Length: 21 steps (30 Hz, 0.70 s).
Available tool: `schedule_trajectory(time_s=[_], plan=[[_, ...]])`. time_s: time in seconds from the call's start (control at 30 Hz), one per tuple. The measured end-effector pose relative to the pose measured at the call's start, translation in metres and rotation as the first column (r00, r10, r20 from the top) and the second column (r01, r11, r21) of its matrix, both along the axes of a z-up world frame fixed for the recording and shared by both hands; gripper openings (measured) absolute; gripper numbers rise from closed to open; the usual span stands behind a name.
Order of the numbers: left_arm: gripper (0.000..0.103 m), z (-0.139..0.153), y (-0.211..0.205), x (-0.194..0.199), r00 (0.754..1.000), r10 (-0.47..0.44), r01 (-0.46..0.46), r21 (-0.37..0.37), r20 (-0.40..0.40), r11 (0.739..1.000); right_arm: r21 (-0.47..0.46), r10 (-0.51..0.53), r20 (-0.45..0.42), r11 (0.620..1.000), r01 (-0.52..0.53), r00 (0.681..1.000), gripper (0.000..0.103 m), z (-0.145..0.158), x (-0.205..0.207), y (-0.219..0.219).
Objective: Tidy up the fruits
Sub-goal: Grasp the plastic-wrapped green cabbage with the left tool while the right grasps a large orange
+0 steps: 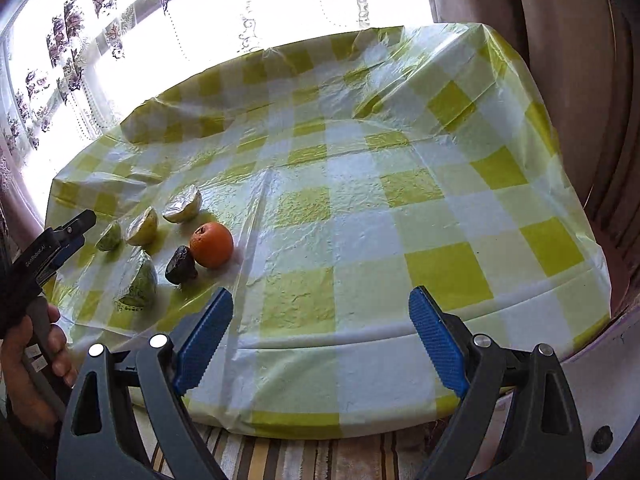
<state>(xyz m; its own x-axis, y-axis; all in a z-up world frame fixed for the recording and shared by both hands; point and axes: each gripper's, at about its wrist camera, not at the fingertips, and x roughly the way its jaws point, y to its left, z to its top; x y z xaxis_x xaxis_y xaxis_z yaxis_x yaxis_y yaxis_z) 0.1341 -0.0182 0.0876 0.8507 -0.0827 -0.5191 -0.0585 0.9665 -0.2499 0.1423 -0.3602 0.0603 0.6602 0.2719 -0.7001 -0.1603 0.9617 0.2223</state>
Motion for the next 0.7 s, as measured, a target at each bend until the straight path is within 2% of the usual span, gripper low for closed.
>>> schedule_trajectory(time_s=[0.17, 0.27, 0.37, 0.7], plan=[[0.08, -0.009, 0.042, 0.011, 0.988, 0.132, -0.135, -0.032, -0.077, 0.99, -0.013, 0.051, -0.024, 0.999, -0.051, 0.998, 0.087, -0.01, 0.019, 0.038], [0.08, -0.016, 0.064, 0.017, 0.971, 0.203, -0.208, -0.029, -0.127, 0.978, -0.017, 0.085, -0.036, 0.996, -0.085, 0.996, 0.087, -0.013, 0.03, 0.057], [0.08, -0.024, 0.084, 0.025, 0.953, 0.245, -0.255, -0.036, -0.177, 0.966, -0.06, 0.108, -0.047, 0.992, -0.111, 0.993, 0.087, -0.016, 0.04, 0.074], [0.08, -0.039, 0.106, 0.059, 0.915, 0.291, -0.307, -0.015, -0.28, 0.952, -0.081, 0.156, -0.092, 0.983, -0.163, 0.983, 0.087, -0.026, 0.067, 0.102]])
